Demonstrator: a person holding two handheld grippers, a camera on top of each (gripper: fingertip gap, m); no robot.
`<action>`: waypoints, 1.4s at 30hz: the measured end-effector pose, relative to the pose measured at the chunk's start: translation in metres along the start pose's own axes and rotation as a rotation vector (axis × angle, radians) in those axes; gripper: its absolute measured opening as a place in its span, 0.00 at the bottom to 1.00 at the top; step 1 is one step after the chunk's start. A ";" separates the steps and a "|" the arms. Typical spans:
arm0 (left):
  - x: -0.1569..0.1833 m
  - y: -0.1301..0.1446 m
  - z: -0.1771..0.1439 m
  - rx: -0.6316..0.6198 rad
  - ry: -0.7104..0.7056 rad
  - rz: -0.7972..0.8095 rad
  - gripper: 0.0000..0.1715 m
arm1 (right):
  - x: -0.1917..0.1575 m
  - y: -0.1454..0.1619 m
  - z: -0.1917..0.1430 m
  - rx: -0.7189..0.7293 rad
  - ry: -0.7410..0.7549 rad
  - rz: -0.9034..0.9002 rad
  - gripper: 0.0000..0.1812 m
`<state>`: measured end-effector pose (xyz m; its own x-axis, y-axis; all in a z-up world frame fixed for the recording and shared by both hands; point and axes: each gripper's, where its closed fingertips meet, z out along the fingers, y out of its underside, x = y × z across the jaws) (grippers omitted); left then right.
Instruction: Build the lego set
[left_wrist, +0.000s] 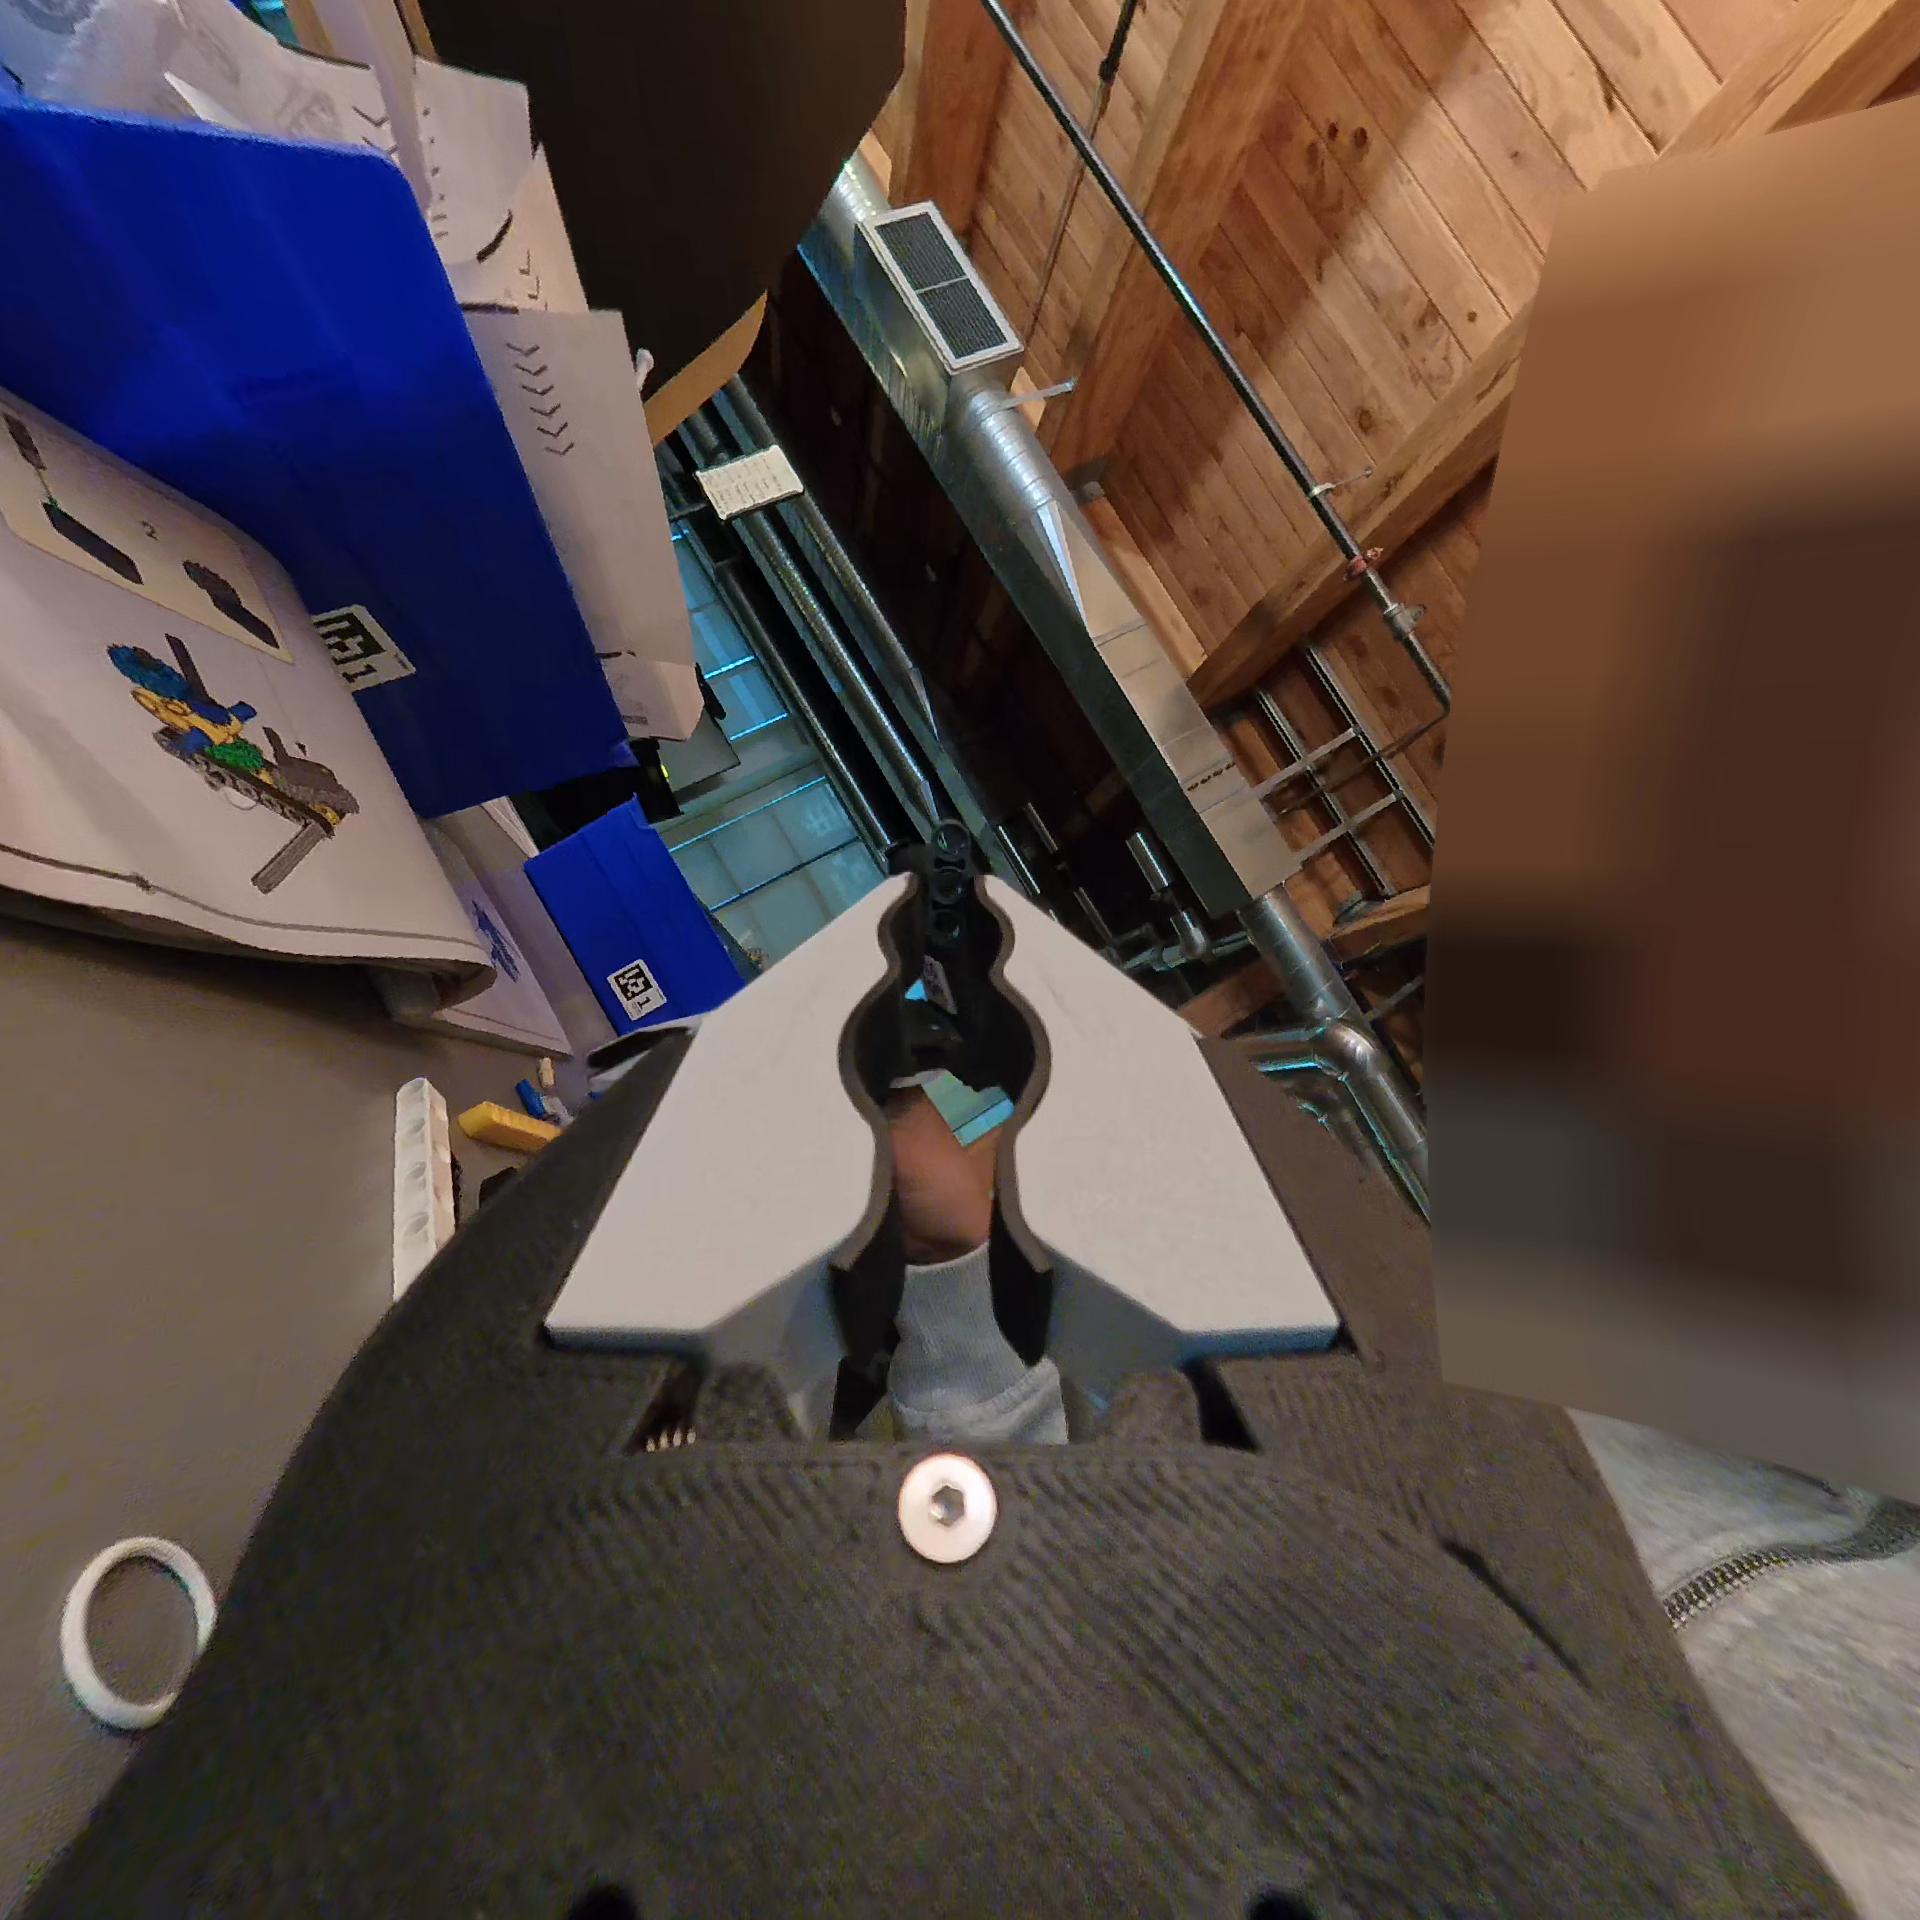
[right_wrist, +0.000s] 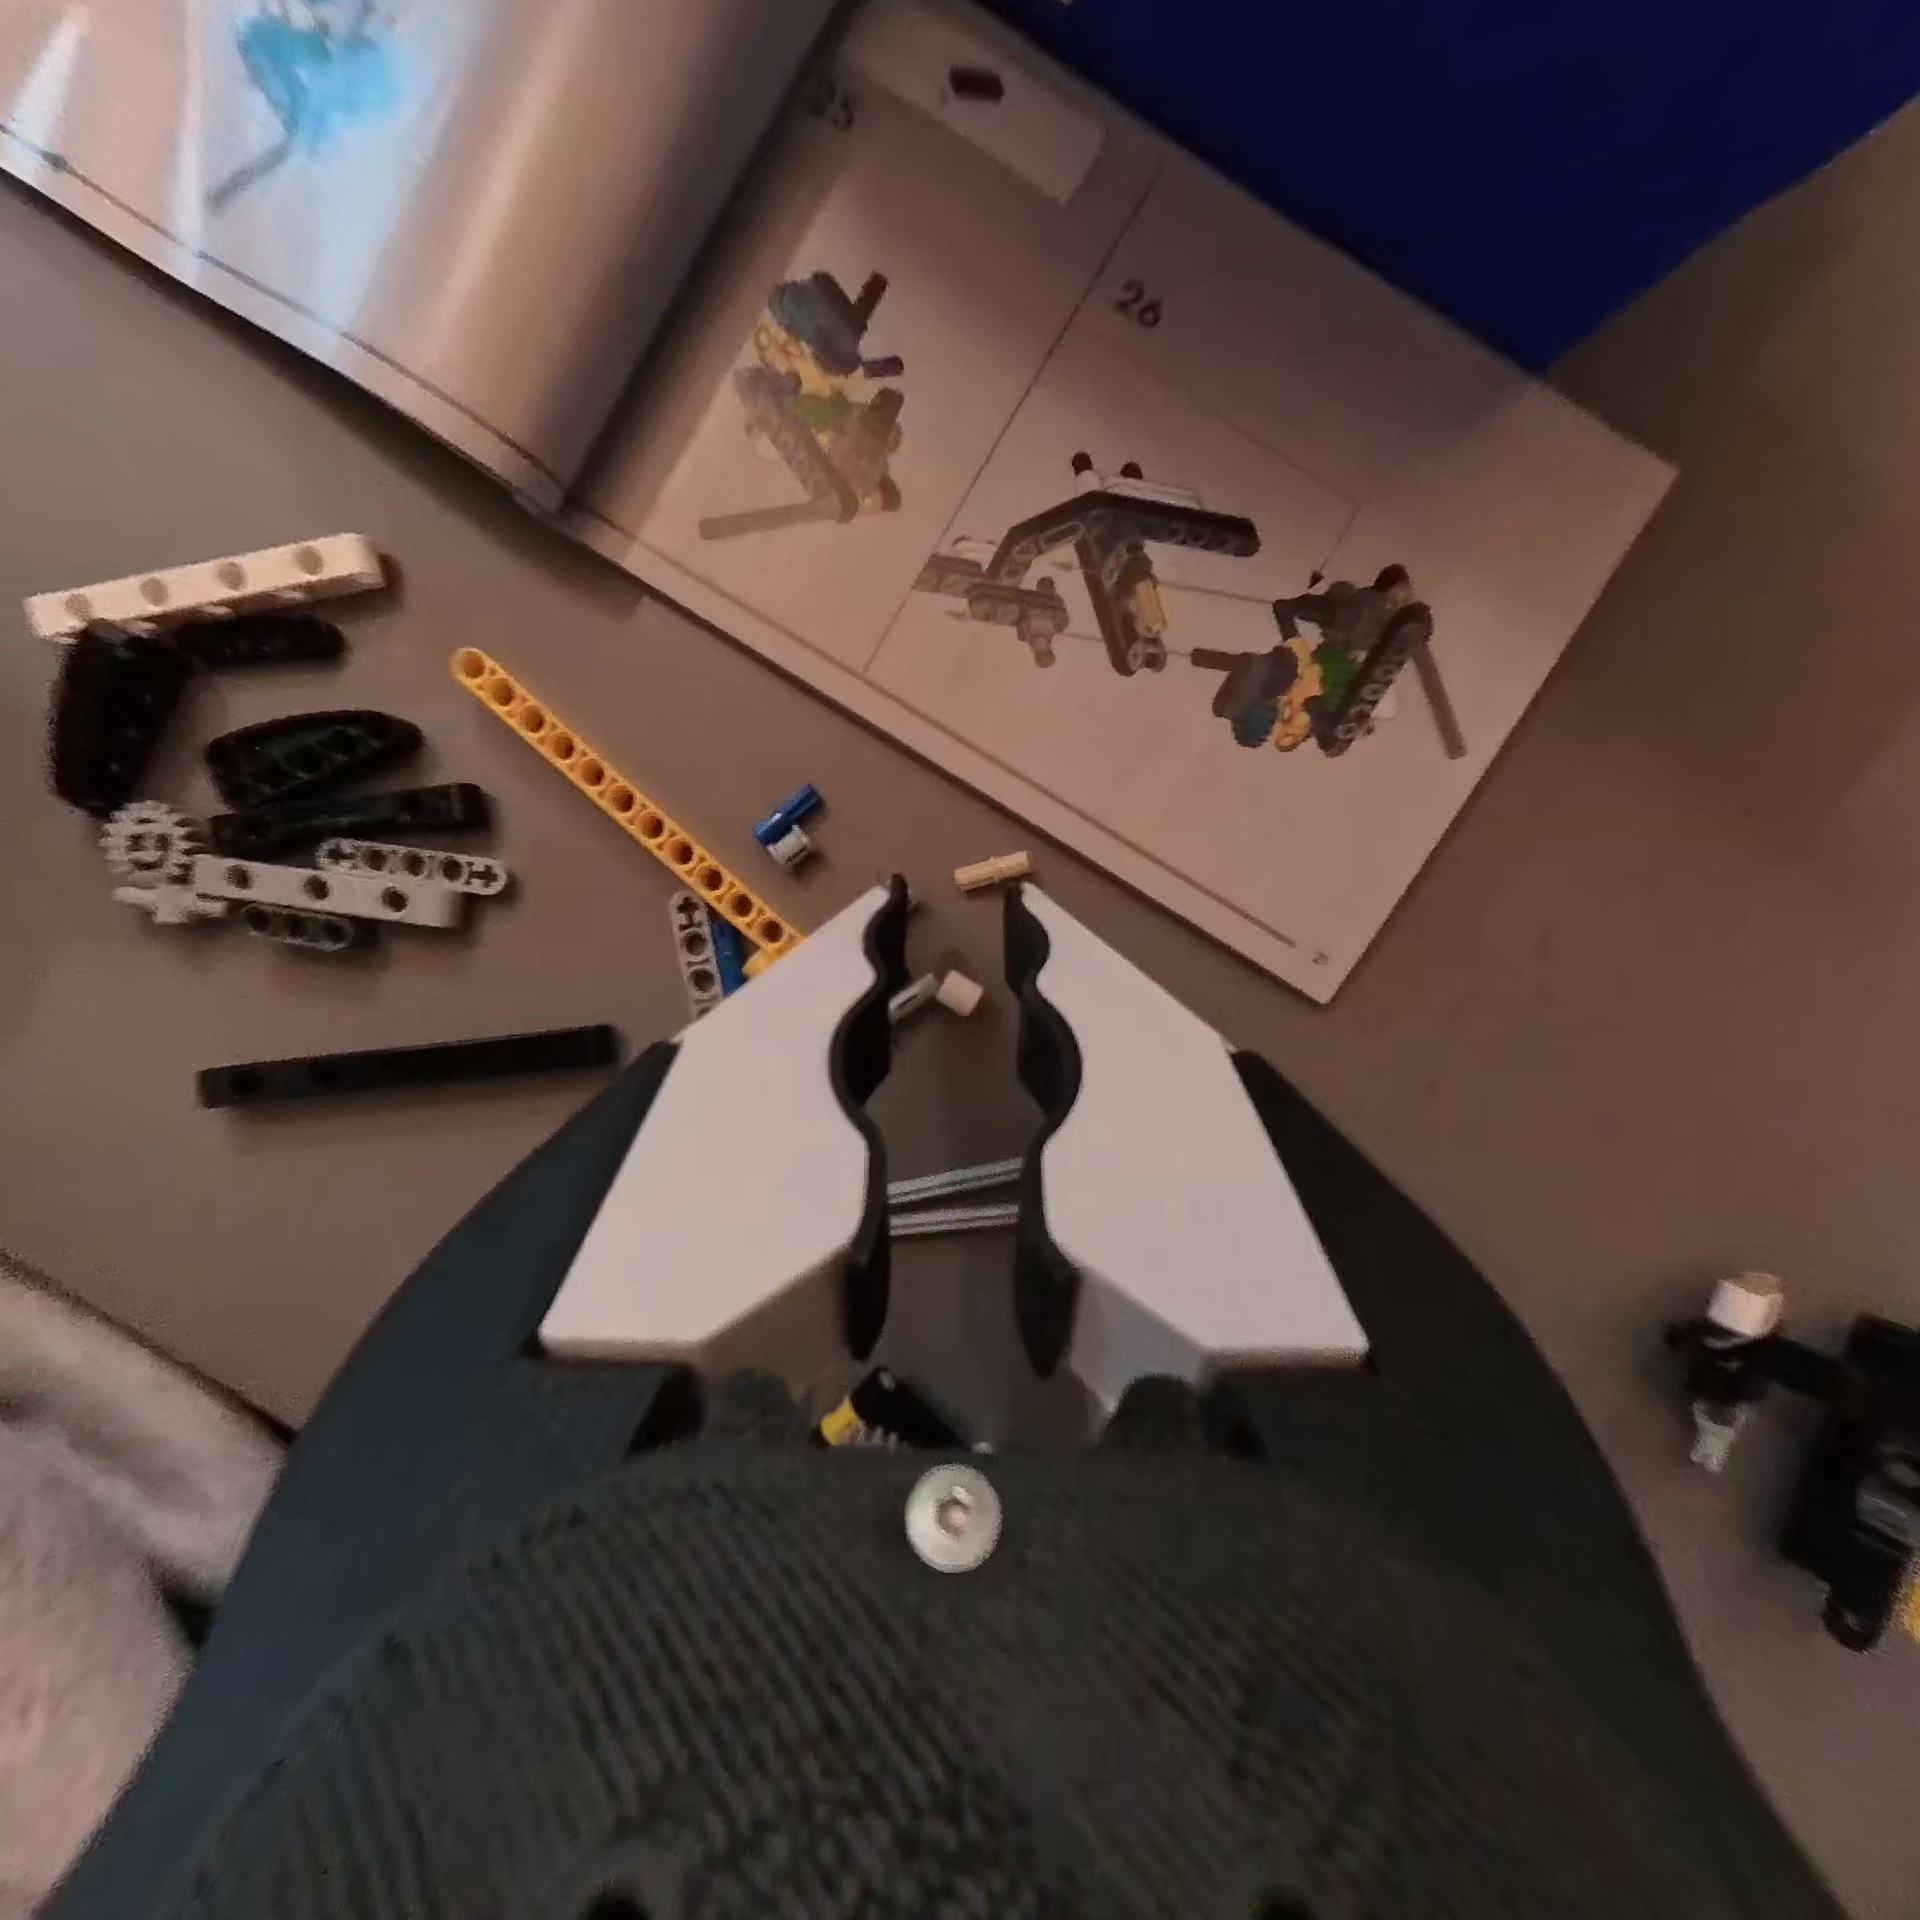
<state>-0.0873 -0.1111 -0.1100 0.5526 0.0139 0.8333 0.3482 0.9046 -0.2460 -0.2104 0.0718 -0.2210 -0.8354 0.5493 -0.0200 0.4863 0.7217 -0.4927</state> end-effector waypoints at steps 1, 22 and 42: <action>-0.001 0.001 0.001 -0.006 0.000 -0.004 0.03 | 0.002 0.001 0.003 -0.018 0.022 -0.005 0.09; -0.004 -0.002 -0.002 0.008 0.010 -0.059 0.03 | 0.013 0.003 0.003 -0.151 0.095 -0.025 0.08; -0.005 -0.003 -0.002 0.009 0.008 -0.069 0.03 | -0.001 0.008 0.017 -0.233 0.063 -0.169 0.05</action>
<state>-0.0890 -0.1147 -0.1147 0.5338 -0.0520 0.8440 0.3787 0.9071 -0.1836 -0.2100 0.0701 -0.2398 -0.8958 0.4325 0.1028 0.3930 0.8786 -0.2713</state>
